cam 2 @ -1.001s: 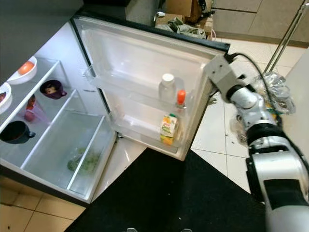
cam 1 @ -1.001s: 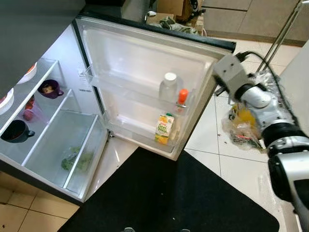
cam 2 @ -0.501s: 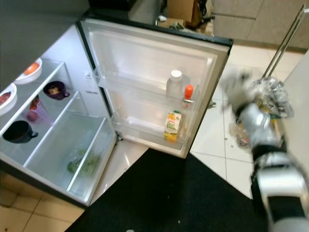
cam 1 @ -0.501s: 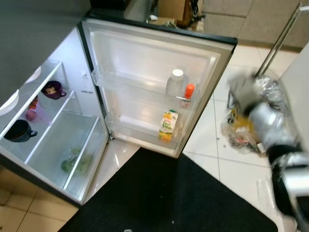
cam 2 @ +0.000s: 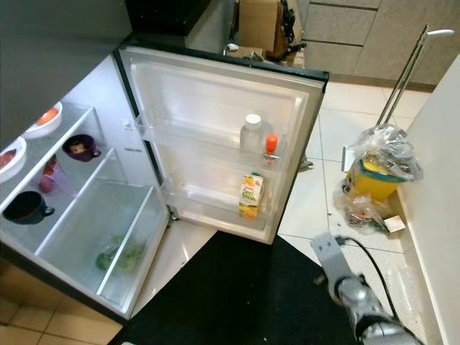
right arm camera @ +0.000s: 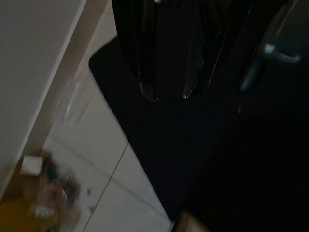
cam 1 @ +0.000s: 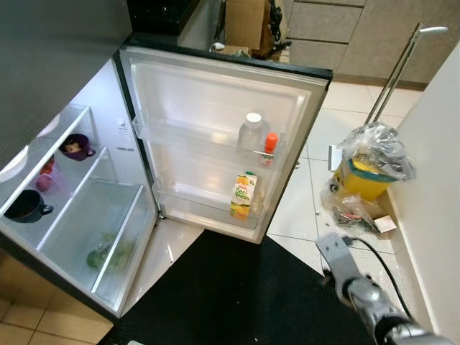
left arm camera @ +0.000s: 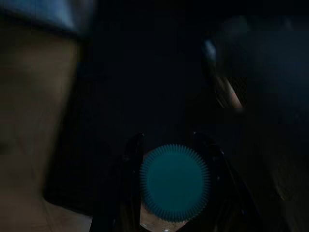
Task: Restocking fridge
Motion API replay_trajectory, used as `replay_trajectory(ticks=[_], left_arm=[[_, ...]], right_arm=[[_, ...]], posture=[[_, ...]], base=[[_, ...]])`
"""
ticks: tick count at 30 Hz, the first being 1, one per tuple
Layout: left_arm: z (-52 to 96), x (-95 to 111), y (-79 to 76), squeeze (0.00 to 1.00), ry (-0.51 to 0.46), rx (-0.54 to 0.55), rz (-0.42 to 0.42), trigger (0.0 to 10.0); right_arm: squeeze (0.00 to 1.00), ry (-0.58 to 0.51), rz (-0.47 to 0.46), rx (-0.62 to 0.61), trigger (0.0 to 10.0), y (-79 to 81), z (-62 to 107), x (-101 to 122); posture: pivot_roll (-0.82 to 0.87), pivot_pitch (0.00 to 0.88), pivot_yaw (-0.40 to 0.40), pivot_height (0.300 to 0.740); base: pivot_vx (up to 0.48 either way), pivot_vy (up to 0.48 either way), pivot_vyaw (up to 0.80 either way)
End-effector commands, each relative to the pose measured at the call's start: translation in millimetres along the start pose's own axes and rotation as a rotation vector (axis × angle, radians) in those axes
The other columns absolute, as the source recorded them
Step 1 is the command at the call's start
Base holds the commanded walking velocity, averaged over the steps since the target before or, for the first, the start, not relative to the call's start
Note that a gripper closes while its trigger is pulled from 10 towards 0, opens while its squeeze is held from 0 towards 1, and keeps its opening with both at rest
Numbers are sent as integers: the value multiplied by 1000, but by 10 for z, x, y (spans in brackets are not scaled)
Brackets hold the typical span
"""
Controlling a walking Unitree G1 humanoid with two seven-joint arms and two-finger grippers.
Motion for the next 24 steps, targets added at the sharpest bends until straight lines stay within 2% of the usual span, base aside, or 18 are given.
replay_trajectory(ticks=[1, 3, 4, 5, 6, 7, 9, 10, 11, 13, 14, 15, 16, 17, 19, 21, 22, 24], left_arm=[[20, -11, 111, 0, 0, 44, -36, 10000], [30, 43, 275, 0, -7, 160, -99, 10000], [30, 43, 275, 0, -7, 160, -99, 10000], [36, 64, 331, 0, -10, 201, -118, 10000], [36, 64, 331, 0, -10, 201, -118, 10000], [42, 90, 385, 0, -15, 242, -129, 10000], [44, 118, 415, 0, -24, 270, -123, 10000], [43, 160, 438, 0, -42, 295, -78, 10000], [38, 204, 451, 0, -62, 313, 8, 10000], [38, 204, 451, 0, -62, 313, 8, 10000], [33, 230, 455, 0, -76, 321, 68, 10000], [8, 246, 400, 0, -81, 288, 209, 10000], [-16, 261, 334, 0, -82, 250, 286, 10000], [-16, 261, 334, 0, -82, 250, 286, 10000], [-48, 278, 219, 0, -79, 196, 378, 10000], [-59, 281, 172, 0, -74, 177, 391, 10000], [-75, 237, 48, 0, -46, 127, 412, 10000], [-78, 218, 10, 0, -36, 113, 411, 10000]], right_arm=[[0, 89, -8, 25, 10000, 116, 45, -268], [0, 190, -70, 48, 10000, 298, 154, -653], [0, 190, -70, 48, 10000, 298, 154, -653], [0, 216, -98, 52, 10000, 352, 193, -759], [0, 216, -98, 52, 10000, 352, 193, -759], [0, 248, -121, 61, 10000, 412, 238, -873], [0, 268, -136, 70, 10000, 463, 273, -952], [0, 293, -155, 78, 10000, 506, 311, -1035], [0, 315, -175, 83, 10000, 541, 346, -1106], [0, 315, -175, 83, 10000, 541, 346, -1106], [0, 327, -188, 85, 10000, 559, 365, -1144], [0, 346, -203, 93, 10000, 591, 389, -1192], [0, 361, -211, 101, 10000, 620, 406, -1225], [0, 361, -211, 101, 10000, 620, 406, -1225], [0, 375, -212, 115, 10000, 661, 424, -1255], [0, 376, -210, 119, 10000, 670, 422, -1251], [0, 366, -219, 123, 10000, 680, 397, -1205], [0, 362, -223, 123, 10000, 680, 387, -1185]], posture=[[-50, 46, -15, 740], [-61, 18, -25, 740], [-61, 18, -25, 740], [-62, 16, -26, 740], [-62, 16, -26, 740], [-69, 7, -28, 740], [-71, 0, -33, 740], [-74, 0, -35, 740], [-76, 0, -36, 740], [-76, 0, -36, 740], [-77, 0, -37, 740], [-76, 0, -41, 740], [-75, 0, -42, 740], [-75, 0, -42, 740], [-79, 0, -41, 740], [-84, 0, -40, 740], [-87, 0, -42, 740], [-86, 0, -42, 740]], base=[[0, 0, 0], [0, 0, 0], [0, 0, 0], [0, 0, 0], [0, 0, 0], [0, 0, 0], [0, 0, 0], [0, 0, 0], [0, 0, 0], [0, 0, 0], [0, 0, 0], [0, 0, 0], [0, 0, 0], [0, 0, 0], [0, 0, 0], [0, 0, 0], [0, 0, 0], [0, 0, 0]])
Point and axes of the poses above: a point about 5 cm out from each wrist's last joint towards the gripper, its own z axis pointing back from the gripper into the wrist, its own x axis along the axis of the wrist's last joint, y = z × x, the point moved 3 cm from there along -z, pointing out of the wrist towards the gripper, and after that the axes turned 1 degree about z, right-handed, at the moved point
